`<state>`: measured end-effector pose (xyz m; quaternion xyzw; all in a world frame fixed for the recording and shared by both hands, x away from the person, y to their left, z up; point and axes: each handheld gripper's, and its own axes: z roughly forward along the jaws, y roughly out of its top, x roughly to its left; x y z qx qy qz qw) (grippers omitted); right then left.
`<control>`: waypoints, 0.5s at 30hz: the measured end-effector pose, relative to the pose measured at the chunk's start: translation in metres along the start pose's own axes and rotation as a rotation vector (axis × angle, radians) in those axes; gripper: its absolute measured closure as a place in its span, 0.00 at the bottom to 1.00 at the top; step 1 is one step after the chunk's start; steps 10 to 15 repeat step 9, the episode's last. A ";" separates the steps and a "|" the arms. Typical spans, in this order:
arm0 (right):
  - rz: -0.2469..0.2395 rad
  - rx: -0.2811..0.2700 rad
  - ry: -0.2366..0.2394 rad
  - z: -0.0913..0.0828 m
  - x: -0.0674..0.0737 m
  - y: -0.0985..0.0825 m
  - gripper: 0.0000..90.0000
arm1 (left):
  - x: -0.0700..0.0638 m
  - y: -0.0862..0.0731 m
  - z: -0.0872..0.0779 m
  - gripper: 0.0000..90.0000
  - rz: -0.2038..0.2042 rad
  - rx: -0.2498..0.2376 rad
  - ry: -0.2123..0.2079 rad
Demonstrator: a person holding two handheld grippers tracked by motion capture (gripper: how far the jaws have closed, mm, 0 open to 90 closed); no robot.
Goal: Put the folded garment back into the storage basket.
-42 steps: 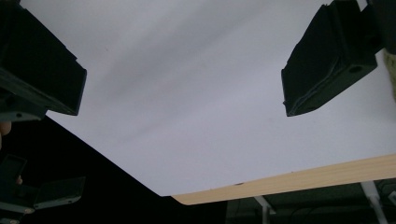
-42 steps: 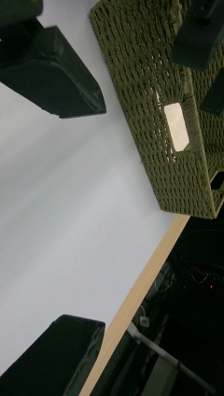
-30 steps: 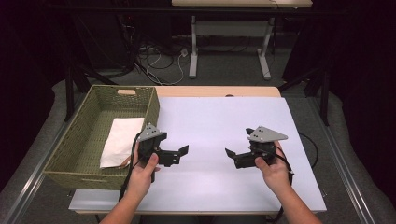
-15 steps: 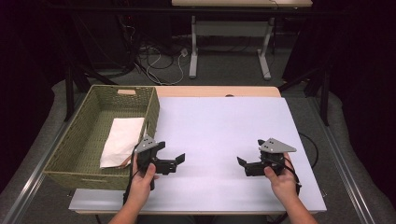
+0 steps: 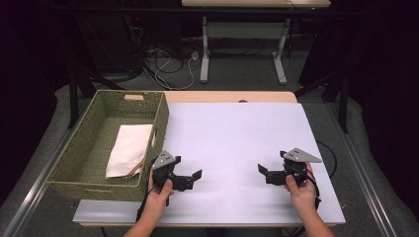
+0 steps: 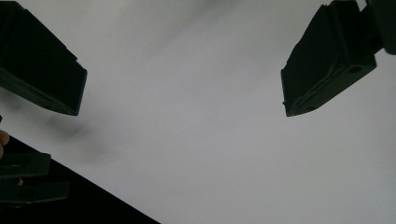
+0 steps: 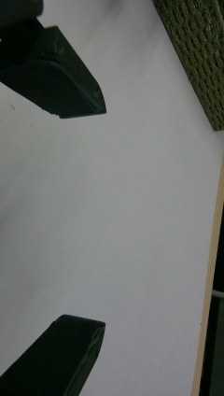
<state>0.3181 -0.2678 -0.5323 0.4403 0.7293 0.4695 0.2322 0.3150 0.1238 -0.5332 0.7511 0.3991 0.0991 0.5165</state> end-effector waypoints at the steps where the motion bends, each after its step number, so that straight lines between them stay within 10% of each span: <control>1: 0.000 -0.003 0.002 0.001 0.000 -0.001 0.00 | 0.000 0.000 0.000 0.01 -0.001 0.001 -0.005; 15: -0.001 0.019 0.003 0.004 0.001 -0.003 0.00 | 0.000 -0.003 0.004 0.01 -0.010 0.007 0.001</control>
